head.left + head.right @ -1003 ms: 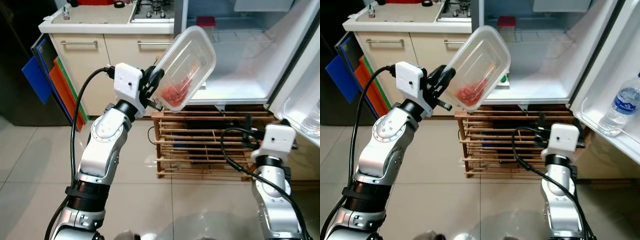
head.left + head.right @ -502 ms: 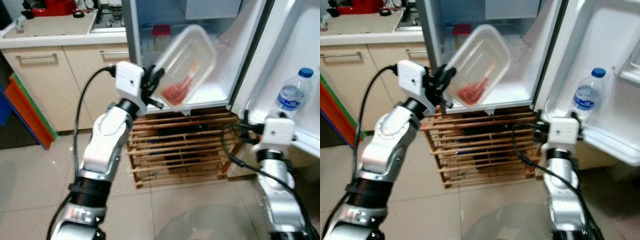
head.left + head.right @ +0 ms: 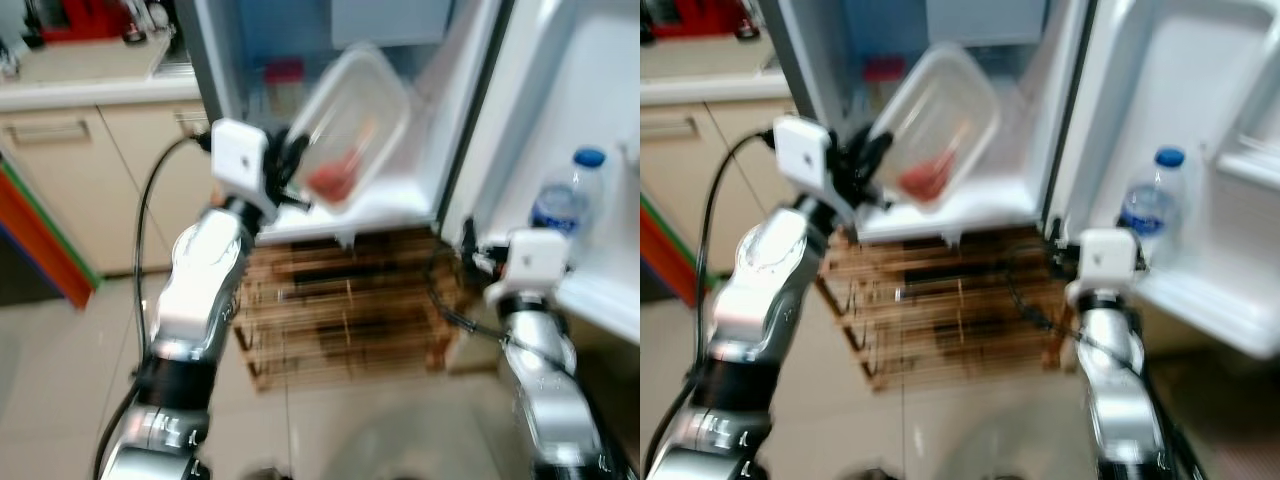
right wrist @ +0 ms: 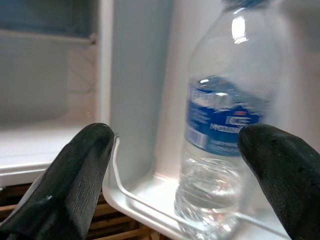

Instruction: Restocking fridge

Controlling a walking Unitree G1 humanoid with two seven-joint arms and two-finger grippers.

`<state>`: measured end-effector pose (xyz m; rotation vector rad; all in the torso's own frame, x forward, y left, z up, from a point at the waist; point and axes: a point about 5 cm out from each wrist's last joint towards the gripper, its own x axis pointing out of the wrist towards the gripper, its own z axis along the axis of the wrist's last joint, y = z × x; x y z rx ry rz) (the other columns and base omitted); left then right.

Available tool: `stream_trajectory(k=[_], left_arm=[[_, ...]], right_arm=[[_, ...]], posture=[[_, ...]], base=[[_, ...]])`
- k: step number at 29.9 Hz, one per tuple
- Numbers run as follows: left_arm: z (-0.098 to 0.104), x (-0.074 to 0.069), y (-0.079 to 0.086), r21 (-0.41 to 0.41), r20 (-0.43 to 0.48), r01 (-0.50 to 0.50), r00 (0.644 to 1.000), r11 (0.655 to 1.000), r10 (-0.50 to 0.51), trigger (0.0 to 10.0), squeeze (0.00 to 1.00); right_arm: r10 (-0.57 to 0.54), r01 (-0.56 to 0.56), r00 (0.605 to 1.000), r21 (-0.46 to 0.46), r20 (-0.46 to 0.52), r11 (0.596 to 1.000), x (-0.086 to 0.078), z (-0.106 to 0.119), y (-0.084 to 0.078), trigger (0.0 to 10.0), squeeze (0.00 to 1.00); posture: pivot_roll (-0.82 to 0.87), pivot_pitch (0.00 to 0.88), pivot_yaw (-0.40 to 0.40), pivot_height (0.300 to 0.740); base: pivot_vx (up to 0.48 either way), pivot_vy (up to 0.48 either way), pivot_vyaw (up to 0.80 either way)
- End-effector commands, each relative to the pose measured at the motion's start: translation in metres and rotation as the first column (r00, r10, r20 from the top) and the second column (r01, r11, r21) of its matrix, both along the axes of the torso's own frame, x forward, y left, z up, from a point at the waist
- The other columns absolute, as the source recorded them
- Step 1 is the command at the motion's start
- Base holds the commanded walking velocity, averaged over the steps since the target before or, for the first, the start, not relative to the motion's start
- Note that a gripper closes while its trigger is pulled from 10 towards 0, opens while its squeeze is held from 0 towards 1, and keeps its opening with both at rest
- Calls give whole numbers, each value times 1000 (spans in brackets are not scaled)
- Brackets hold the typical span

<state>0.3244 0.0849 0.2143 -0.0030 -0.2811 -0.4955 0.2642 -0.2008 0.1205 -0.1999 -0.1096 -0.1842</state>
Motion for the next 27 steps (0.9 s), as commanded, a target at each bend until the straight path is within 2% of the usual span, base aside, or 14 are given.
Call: stream_trajectory(k=[1, 3, 5, 7, 10, 13, 14, 16, 17, 18, 19, 23, 25, 27], left_arm=[[2, 12, 3, -19, -52, -28, 998, 999, 27, 10000, 0], [0, 16, -1, -35, -83, -16, 996, 999, 13, 10000, 0], [-3, 22, -7, -94, -144, 7, 989, 996, -21, 10000, 0], [-3, 22, -7, -94, -144, 7, 989, 996, -21, 10000, 0], [-12, 33, -11, -228, -270, -15, 962, 973, -49, 10000, 0], [-17, 38, -11, -267, -321, -45, 946, 963, -45, 10000, 0], [-24, 45, -11, -297, -385, -99, 922, 950, -24, 10000, 0], [-30, 50, -11, -318, -435, -139, 900, 938, -14, 10000, 0], [-30, 50, -11, -318, -435, -139, 900, 938, -14, 10000, 0], [-36, 56, -12, -325, -480, -178, 877, 929, 1, 10000, 0], [-36, 56, -12, -325, -480, -178, 877, 929, 1, 10000, 0], [-33, 68, -6, -334, -486, -231, 873, 914, 43, 10000, 0], [-33, 68, -4, -339, -491, -252, 869, 907, 57, 10000, 0], [-42, 69, 2, -345, -543, -331, 834, 878, 101, 10000, 0]], right_arm=[[31, -32, 999, 16, 22, 999, 2, 7, 9, 10000, 0], [34, -34, 999, 17, 24, 999, 2, 8, 10, 10000, 0], [36, -37, 999, 20, 27, 999, 1, 8, 11, 10000, 0], [36, -37, 999, 20, 27, 999, 1, 8, 11, 10000, 0], [37, -38, 999, 29, 31, 999, -1, 9, 13, 10000, 0], [38, -39, 999, 33, 30, 999, -3, 9, 14, 10000, 0], [42, -43, 999, 37, 29, 998, -6, 9, 15, 10000, 0], [45, -46, 999, 41, 28, 998, -8, 9, 16, 10000, 0], [45, -46, 999, 41, 28, 998, -8, 9, 16, 10000, 0], [48, -49, 999, 42, 24, 998, -12, 9, 17, 10000, 0], [48, -49, 999, 42, 24, 998, -12, 9, 17, 10000, 0], [51, -51, 999, 43, 2, 998, -30, 6, 20, 10000, 0], [53, -53, 999, 48, 2, 997, -33, 6, 20, 10000, 0], [79, -80, 997, 63, 17, 995, -35, 9, 22, 10000, 0]], posture=[[-73, 0, 31, 740], [-76, 0, 34, 740], [-85, 0, 40, 740], [-85, 0, 40, 740], [-100, 0, 51, 740], [-109, 0, 51, 740], [-124, 0, 56, 740], [-126, 0, 58, 740], [-126, 0, 58, 740], [-140, 6, 60, 740], [-140, 6, 60, 740], [-182, 37, 77, 740], [-185, 40, 79, 740], [-191, 41, 80, 740]], base=[[0, 0, 0], [0, 0, 0], [0, 0, 0], [0, 0, 0], [0, 0, 0], [0, 0, 0], [0, 0, 0], [0, 0, 0], [0, 0, 0], [0, 0, 0], [0, 0, 0], [0, 0, 0], [0, 0, 0], [0, 0, 0]])
